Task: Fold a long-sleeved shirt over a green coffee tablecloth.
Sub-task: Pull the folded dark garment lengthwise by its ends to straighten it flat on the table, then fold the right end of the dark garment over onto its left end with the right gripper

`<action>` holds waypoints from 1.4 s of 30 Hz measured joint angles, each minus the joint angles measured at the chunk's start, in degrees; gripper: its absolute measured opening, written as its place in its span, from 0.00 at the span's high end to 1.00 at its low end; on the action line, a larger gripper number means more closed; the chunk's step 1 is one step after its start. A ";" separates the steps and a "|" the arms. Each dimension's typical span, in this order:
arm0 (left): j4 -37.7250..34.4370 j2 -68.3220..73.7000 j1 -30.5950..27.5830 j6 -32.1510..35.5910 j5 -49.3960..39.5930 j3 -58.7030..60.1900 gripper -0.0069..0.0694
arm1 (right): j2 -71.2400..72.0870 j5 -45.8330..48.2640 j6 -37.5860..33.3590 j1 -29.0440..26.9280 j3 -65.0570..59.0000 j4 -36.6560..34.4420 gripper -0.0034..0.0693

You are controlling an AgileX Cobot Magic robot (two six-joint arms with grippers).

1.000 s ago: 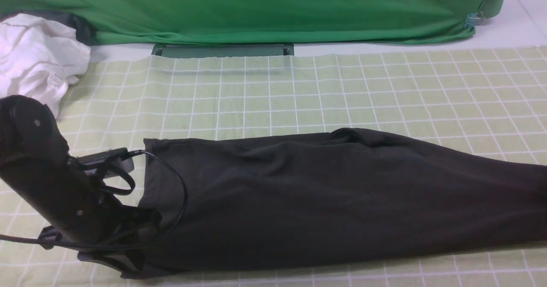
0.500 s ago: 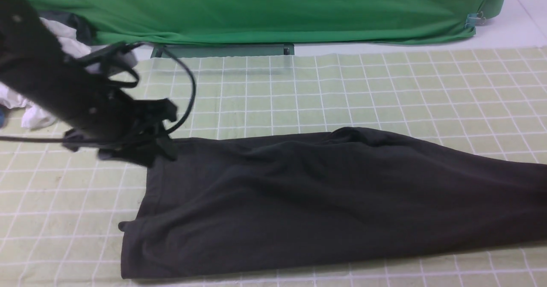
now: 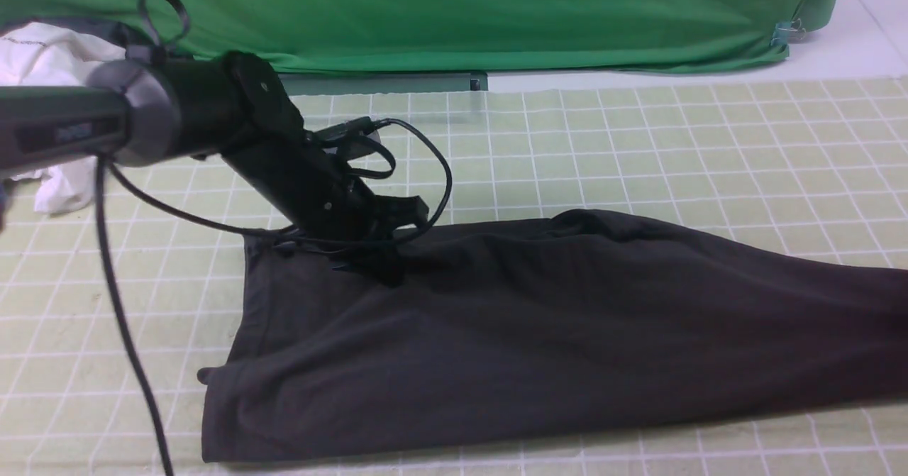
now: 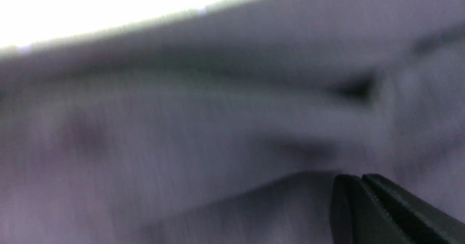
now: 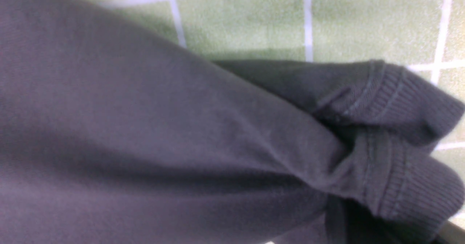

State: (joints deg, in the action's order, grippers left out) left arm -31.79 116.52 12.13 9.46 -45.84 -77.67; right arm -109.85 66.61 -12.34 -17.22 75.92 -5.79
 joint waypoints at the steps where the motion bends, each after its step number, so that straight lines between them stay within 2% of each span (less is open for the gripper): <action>1: -0.29 1.10 0.00 -0.06 1.95 -0.47 0.89 | 0.00 0.00 0.00 0.00 0.00 0.00 0.91; 8: -2.05 3.88 -0.06 -1.59 19.12 -2.42 0.89 | 0.86 -0.06 0.06 0.00 0.00 0.01 0.91; 12: -1.79 4.29 -0.21 -1.87 20.67 -3.20 0.89 | 3.17 -0.06 0.00 0.00 0.00 0.37 0.91; 17: -1.62 -1.17 -3.06 -1.51 11.78 -7.30 0.89 | 8.08 0.00 0.00 0.00 0.05 1.13 0.91; 21: -1.55 -8.00 -7.87 1.51 1.41 -10.05 0.89 | 11.50 0.52 1.42 0.00 0.50 1.20 0.91; 27: -1.11 -15.39 -14.72 4.74 -10.13 -10.17 0.89 | 17.05 1.92 2.72 2.04 1.01 -3.98 0.91; 30: -1.11 -17.08 -16.90 6.58 -15.25 -10.17 0.89 | 19.08 2.53 3.51 5.53 2.01 -6.54 0.91; 33: -1.22 -17.98 -18.91 8.36 -19.23 -10.17 0.89 | 20.76 2.71 5.34 11.49 3.52 -9.92 0.91; 36: -1.33 -18.10 -20.45 8.94 -20.61 -10.17 0.89 | 21.34 1.44 8.45 20.64 4.40 -12.37 0.91; 41: -1.53 -18.10 -21.80 9.01 -22.08 -10.11 0.89 | 20.52 -8.49 16.46 38.30 4.47 -13.41 0.91; 42: -1.53 -18.10 -21.91 9.01 -22.23 -10.11 0.89 | 20.31 -9.58 17.23 39.71 4.52 -13.50 0.91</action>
State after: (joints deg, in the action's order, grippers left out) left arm -33.32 98.42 -9.78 18.47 -68.07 -87.78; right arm -89.54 57.03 4.89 22.49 80.45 -19.30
